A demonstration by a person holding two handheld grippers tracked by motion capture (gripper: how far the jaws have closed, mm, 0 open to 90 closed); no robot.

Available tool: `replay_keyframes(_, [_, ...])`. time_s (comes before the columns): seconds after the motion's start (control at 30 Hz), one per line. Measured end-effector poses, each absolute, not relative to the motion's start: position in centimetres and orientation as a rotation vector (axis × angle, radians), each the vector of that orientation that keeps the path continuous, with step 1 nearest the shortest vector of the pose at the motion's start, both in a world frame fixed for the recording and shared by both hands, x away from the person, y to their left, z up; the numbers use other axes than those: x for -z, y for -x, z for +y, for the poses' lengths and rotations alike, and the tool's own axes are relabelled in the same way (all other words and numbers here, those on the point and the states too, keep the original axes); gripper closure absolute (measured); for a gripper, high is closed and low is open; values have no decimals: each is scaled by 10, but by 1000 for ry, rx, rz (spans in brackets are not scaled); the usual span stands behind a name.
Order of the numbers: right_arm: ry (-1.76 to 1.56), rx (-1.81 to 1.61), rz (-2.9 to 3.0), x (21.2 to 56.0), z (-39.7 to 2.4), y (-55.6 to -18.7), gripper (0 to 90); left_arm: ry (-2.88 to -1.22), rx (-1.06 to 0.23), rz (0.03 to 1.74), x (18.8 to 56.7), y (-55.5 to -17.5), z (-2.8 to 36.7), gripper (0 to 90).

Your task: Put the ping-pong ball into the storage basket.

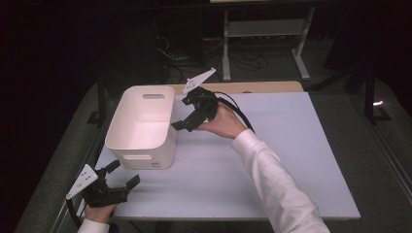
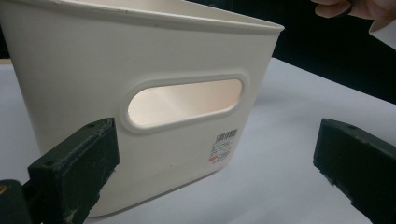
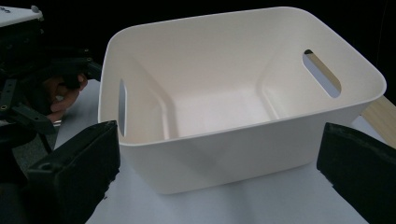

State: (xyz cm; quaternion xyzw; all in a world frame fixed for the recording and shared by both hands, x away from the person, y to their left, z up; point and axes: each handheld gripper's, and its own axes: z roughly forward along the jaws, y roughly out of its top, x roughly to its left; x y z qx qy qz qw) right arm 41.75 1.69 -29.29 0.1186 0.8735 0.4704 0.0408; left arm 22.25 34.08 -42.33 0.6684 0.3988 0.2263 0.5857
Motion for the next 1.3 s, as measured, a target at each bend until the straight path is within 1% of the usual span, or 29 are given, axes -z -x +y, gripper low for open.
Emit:
replay_keyframes(0.53, [-410,-1449,2649,304,-3,-410,0,-1558,-526,931,423,-223,340,0])
replay_keyframes(1.3, [-525,-1477,2616,333,-40,-398,0,-1569,-526,929,423,-224,340,0])
